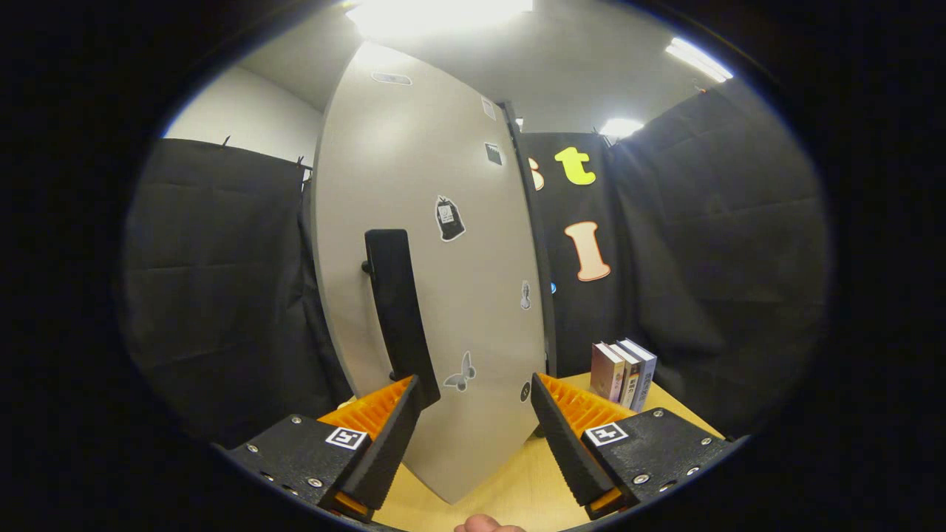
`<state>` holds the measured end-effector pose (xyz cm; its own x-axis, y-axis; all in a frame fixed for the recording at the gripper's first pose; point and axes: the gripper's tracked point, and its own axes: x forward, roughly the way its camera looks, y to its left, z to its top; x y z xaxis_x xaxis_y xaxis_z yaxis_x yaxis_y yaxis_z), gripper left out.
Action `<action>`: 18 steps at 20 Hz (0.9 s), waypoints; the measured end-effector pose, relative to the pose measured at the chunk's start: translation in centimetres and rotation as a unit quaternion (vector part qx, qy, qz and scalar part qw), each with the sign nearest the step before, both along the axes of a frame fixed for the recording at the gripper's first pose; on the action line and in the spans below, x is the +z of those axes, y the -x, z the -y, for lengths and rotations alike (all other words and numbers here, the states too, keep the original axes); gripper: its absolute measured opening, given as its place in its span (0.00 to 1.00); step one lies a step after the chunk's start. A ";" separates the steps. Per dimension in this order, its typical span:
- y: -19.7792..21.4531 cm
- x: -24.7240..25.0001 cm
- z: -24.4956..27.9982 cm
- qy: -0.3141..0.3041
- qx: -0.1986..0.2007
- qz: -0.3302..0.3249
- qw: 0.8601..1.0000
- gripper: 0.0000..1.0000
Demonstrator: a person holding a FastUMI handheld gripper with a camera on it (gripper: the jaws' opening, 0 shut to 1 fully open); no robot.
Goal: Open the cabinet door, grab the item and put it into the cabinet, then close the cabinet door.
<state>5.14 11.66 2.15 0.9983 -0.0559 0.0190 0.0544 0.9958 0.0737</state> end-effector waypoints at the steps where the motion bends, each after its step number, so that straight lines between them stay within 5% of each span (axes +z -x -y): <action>1: -0.4 -0.1 -1.0 -0.001 0.002 0.003 1.000 0.92; 18: -2.9 -1.4 -6.3 0.035 0.008 -0.012 0.999 0.92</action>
<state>7.99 17.93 0.78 0.9992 -0.0401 -0.0022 0.0401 0.9992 0.0021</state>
